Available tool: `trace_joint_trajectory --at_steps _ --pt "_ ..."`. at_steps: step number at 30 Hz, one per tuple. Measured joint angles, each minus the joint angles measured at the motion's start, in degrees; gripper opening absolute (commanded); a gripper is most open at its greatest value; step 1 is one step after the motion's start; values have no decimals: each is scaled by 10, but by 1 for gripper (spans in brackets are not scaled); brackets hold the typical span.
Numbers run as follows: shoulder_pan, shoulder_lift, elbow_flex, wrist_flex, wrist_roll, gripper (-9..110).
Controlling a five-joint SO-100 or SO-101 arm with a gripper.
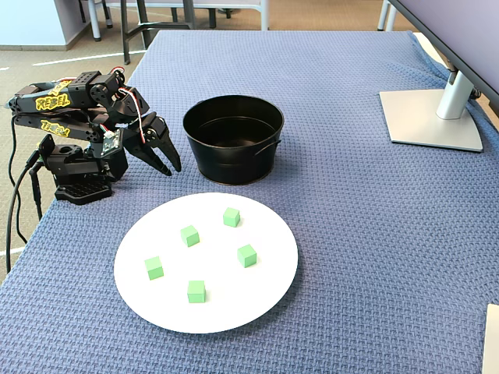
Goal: Pick up the green cubes from the white plate and place them in the black recipient
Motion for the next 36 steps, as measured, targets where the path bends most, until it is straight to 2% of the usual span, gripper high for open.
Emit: trace_joint_trajectory --at_steps 13,16,18,25,29,36 --pt "-16 19 0 -32 -3 0" --pt "-16 19 -1 -32 -3 4" --pt "-5 14 -28 -27 8 9" --pt "64 -22 -204 67 23 13" --pt "109 -90 -265 65 23 15" --pt "182 -341 -326 -67 -49 25"
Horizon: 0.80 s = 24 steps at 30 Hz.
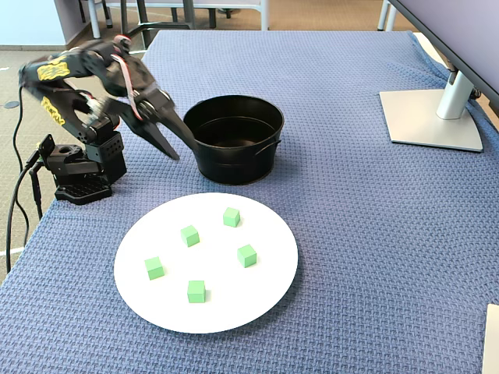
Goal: Pick up the green cubes from the white plate and place them in the black recipient
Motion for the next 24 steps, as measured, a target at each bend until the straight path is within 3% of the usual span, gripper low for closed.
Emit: trace_joint_trajectory --at_steps 6,15,20,24 --pt "33 -199 -102 -16 -134 26" --pt "91 -316 -213 30 -280 26" --pt "96 -432 -289 25 -270 22" --pt "98 -532 -366 27 -182 20"
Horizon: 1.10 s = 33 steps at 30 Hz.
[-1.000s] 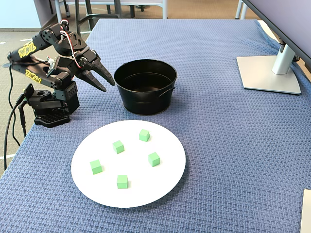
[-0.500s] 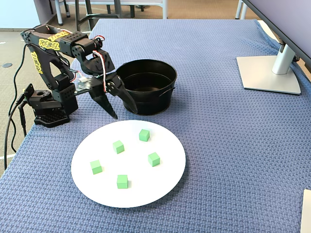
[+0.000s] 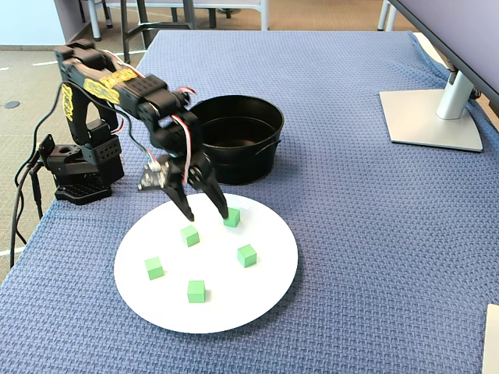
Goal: Pick up the green cubes from the white plate and place them in the black recipient
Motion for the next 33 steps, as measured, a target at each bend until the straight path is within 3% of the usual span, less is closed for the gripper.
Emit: trace_joint_trajectory --at_steps 8,15,33 --pt "-48 -67 -71 40 214 20" --pt "-120 -67 -73 78 308 20" --pt "-128 -195 -161 87 201 21"
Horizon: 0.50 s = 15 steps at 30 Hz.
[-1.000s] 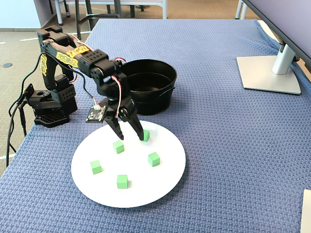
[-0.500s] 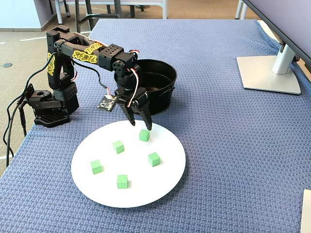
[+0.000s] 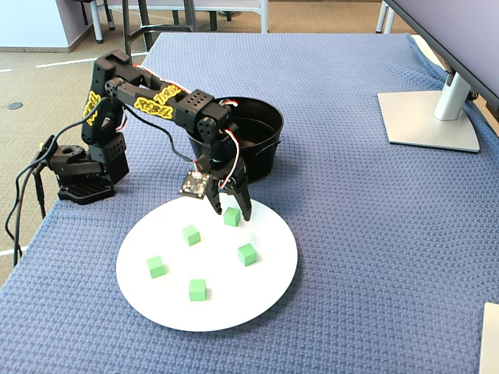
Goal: Pick up the green cubes from the white plate and place them in the black recipient
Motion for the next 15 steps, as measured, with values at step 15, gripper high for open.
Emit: trace_joint_trajectory --at_steps 15 --pt "4 0 0 -17 -29 0"
